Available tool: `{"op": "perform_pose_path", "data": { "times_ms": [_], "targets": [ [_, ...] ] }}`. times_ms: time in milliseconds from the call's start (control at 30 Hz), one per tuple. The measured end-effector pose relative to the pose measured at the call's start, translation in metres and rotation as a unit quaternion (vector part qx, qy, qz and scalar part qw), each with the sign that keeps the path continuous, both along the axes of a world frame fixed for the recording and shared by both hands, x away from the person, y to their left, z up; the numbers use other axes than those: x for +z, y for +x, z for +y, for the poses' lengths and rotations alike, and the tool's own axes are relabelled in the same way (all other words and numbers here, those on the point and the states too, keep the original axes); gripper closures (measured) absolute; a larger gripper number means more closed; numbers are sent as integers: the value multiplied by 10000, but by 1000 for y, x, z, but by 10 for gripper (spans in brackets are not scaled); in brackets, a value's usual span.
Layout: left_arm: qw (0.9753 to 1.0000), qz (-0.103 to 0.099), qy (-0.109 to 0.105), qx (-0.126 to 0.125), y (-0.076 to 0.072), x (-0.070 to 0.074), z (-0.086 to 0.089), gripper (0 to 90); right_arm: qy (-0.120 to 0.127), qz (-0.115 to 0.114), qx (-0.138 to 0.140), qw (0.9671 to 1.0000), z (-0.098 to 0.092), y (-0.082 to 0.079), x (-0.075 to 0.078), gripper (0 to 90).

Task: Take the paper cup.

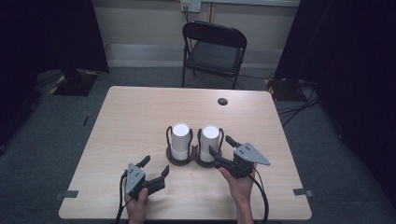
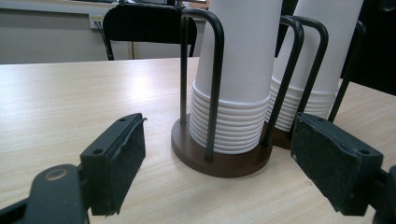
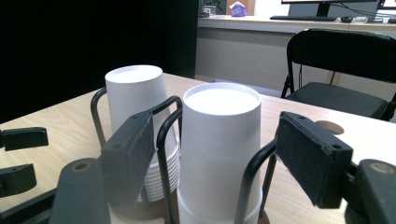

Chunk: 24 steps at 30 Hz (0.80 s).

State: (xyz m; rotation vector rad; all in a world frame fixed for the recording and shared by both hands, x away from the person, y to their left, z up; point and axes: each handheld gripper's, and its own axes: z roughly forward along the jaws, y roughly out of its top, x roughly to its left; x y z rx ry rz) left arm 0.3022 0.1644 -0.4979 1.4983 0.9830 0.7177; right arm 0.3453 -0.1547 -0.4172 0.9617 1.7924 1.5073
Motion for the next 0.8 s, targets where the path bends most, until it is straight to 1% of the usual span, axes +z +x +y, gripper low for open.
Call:
{"op": "perform_pose_path", "data": {
  "times_ms": [67, 267, 367, 400, 467, 567, 667, 700, 800],
  "targets": [
    [10000, -11, 16, 4, 0, 0, 0, 177, -28, -41, 27, 10000, 1, 2, 2, 277],
    [10000, -15, 15, 5, 0, 0, 0, 177, -115, -39, 77, 9999, 4, 11, 8, 277],
    [10000, -10, 13, 6, 0, 0, 0, 177, -75, -49, 109, 9999, 7, 16, 10, 277],
    [10000, -11, 19, 2, 0, 0, 0, 177, -161, -43, 106, 9998, 10, 18, 10, 274],
    [10000, -24, 13, 0, 0, 0, 0, 177, -186, -39, 159, 9997, 13, 21, 11, 274],
    [10000, -17, 10, -1, 0, 0, 0, 177, -237, -46, 127, 9996, 16, 25, 11, 266],
    [10000, -19, 10, -3, 0, 0, 0, 177, -277, -15, 147, 9995, 19, 32, 12, 260],
    [10000, -20, 9, -3, 0, 0, 0, 177, -277, -15, 147, 9995, 19, 32, 12, 260],
    [10000, -20, 3, -6, 0, 0, 0, 177, -297, 62, 160, 9994, 21, 38, 10, 251]
  ]
}}
